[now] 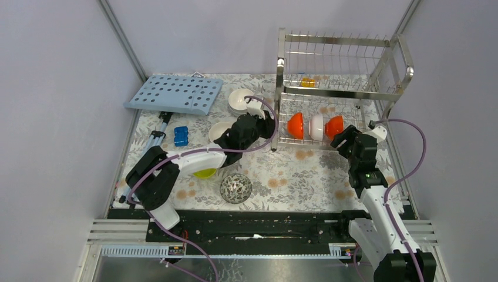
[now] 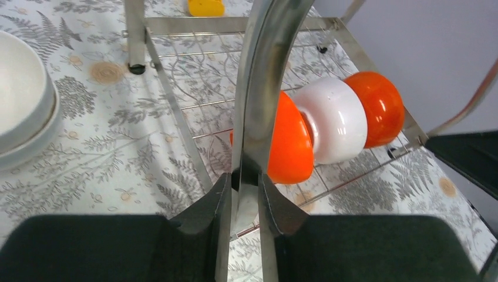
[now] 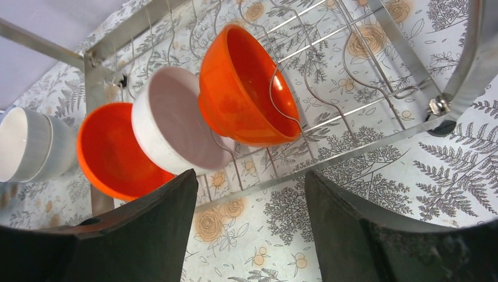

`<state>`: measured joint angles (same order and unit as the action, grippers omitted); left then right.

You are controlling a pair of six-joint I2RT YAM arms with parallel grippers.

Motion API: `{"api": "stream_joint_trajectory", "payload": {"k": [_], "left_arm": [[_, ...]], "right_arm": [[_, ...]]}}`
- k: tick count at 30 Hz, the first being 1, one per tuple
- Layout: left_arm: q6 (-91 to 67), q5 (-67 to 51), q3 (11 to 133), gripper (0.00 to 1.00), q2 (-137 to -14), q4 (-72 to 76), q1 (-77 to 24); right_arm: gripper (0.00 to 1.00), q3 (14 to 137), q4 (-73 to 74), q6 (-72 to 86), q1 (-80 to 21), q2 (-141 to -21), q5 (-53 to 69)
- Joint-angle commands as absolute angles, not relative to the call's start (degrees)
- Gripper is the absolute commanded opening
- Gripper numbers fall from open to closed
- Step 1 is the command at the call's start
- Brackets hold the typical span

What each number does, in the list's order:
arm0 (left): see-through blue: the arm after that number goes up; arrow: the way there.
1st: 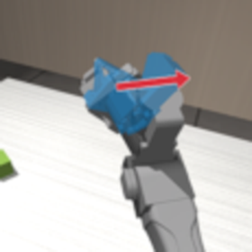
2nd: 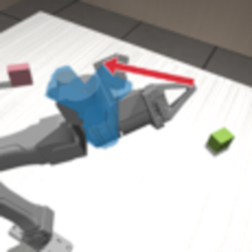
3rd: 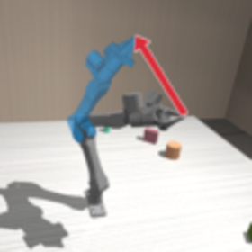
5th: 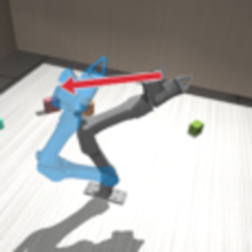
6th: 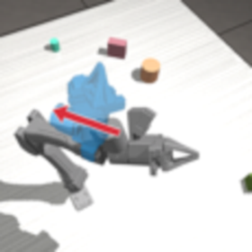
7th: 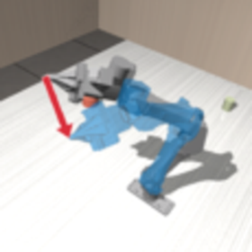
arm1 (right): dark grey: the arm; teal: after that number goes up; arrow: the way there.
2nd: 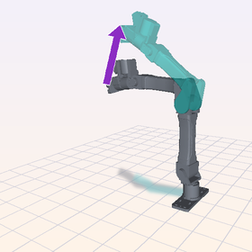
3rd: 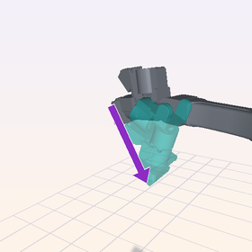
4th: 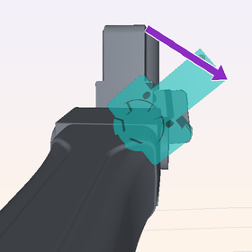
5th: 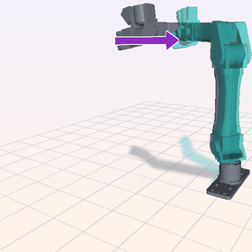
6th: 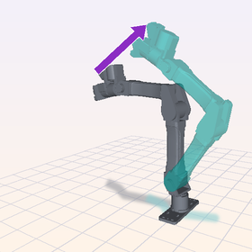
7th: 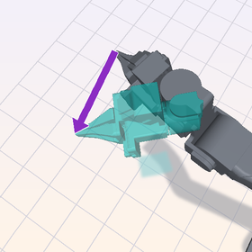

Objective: Unload the bowls from the dish rack
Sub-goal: Adjust the dish rack at the center of the board, then pick up the bowl from the dish rack.

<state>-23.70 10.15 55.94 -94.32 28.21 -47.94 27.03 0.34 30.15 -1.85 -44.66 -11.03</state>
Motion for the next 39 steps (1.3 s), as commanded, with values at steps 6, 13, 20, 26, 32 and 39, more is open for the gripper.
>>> {"api": "stream_joint_trajectory", "payload": {"k": [6, 13, 20, 26, 32, 39], "left_arm": [[-22.6, 12.3, 64.0, 0.19, -99.6, 27.3, -39.4], [-26.0, 9.1, 62.1, 0.25, -98.6, 29.6, -38.8], [-29.2, 7.9, 57.1, 0.69, -91.9, 29.8, -40.3], [-32.9, 9.8, 47.6, 0.92, -80.1, 26.7, -44.2], [-35.6, 11.2, 37.6, 0.97, -66.5, 20.5, -47.8], [-37.2, 10.3, 27.8, 0.94, -51.9, 17.0, -48.8]], "right_arm": [[0.74, 27.8, -6.5, 29.3, -1.6, -47.6, -11.7], [0.72, 27.2, -11.0, 29.1, -1.6, -47.2, -8.4], [0.71, 28.8, -10.8, 28.6, -3.0, -48.3, -8.7], [0.68, 28.6, -15.5, 28.6, -6.8, -53.1, -12.3], [0.64, 24.6, -25.0, 26.0, -6.8, -56.5, -15.3], [0.58, 22.8, -33.8, 23.7, -5.7, -61.2, -11.3]]}}
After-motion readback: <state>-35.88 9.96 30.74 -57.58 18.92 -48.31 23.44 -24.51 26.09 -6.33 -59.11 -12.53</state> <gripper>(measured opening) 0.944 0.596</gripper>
